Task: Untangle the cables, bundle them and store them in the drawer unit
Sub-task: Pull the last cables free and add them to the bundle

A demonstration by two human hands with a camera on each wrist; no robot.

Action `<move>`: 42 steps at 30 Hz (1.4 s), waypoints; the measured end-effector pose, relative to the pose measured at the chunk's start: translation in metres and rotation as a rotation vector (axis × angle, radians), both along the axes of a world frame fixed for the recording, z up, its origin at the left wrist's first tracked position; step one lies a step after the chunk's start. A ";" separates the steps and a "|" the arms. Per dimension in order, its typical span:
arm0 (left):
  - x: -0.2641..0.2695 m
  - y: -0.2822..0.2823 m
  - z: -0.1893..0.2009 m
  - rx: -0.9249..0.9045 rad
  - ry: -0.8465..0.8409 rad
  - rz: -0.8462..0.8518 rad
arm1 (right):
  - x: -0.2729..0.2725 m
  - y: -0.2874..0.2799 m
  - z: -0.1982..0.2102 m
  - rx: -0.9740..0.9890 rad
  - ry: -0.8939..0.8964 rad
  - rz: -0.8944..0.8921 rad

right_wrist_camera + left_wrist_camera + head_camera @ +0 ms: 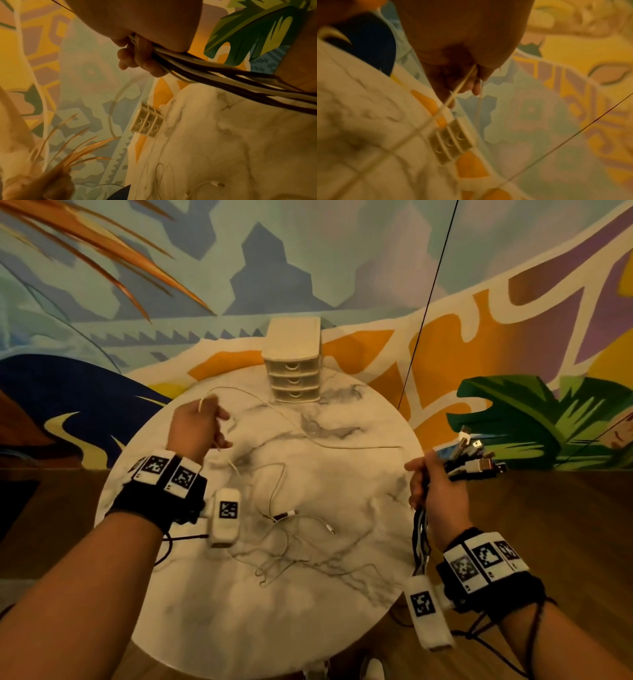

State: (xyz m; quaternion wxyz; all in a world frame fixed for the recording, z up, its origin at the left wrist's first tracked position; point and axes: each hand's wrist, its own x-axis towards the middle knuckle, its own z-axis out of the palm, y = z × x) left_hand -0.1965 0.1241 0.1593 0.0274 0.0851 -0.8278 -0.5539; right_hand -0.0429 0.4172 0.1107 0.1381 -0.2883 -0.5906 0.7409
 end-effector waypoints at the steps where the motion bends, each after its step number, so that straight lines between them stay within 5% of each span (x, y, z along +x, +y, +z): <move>1: 0.006 0.015 0.012 0.052 0.052 -0.047 | 0.002 -0.003 0.002 -0.016 -0.024 0.006; 3: 0.026 0.047 0.036 -0.097 0.205 -0.209 | 0.007 -0.010 0.006 -0.011 -0.065 0.051; 7: 0.077 0.109 0.050 -0.818 0.378 -0.833 | 0.011 -0.033 0.021 -0.001 0.037 0.361; 10: 0.101 0.135 0.037 -1.019 0.378 -0.983 | 0.008 -0.040 0.037 -0.149 0.049 0.384; 12: 0.103 0.131 0.025 -0.950 0.371 -0.945 | 0.006 -0.033 0.041 -0.121 0.081 0.317; 16: 0.085 0.089 -0.019 -0.920 0.043 -0.873 | 0.008 -0.005 0.040 -0.031 0.148 0.162; 19: 0.071 0.064 -0.038 -0.946 0.078 -0.708 | 0.014 0.011 0.035 0.035 0.136 0.096; 22: 0.068 0.084 -0.020 -0.768 0.142 -0.624 | 0.026 0.024 0.029 0.131 0.085 0.043; 28: 0.097 0.164 0.001 -0.363 0.024 -0.804 | 0.058 0.062 0.025 0.256 0.019 -0.076; 32: 0.119 0.200 -0.028 -0.596 -0.115 -1.154 | 0.092 0.095 0.025 0.302 -0.022 -0.140; 35: 0.140 0.225 -0.042 -0.776 -0.034 -1.378 | 0.117 0.114 0.023 0.297 -0.051 -0.170; 38: 0.172 0.270 -0.041 -0.390 0.011 -1.379 | 0.137 0.123 0.019 0.295 -0.061 -0.169; 40: 0.194 0.304 -0.039 -0.072 -0.234 -1.355 | 0.145 0.127 0.015 0.248 -0.051 -0.180; 42: 0.209 0.326 -0.046 0.045 -0.308 -1.382 | 0.152 0.131 0.014 0.187 -0.054 -0.183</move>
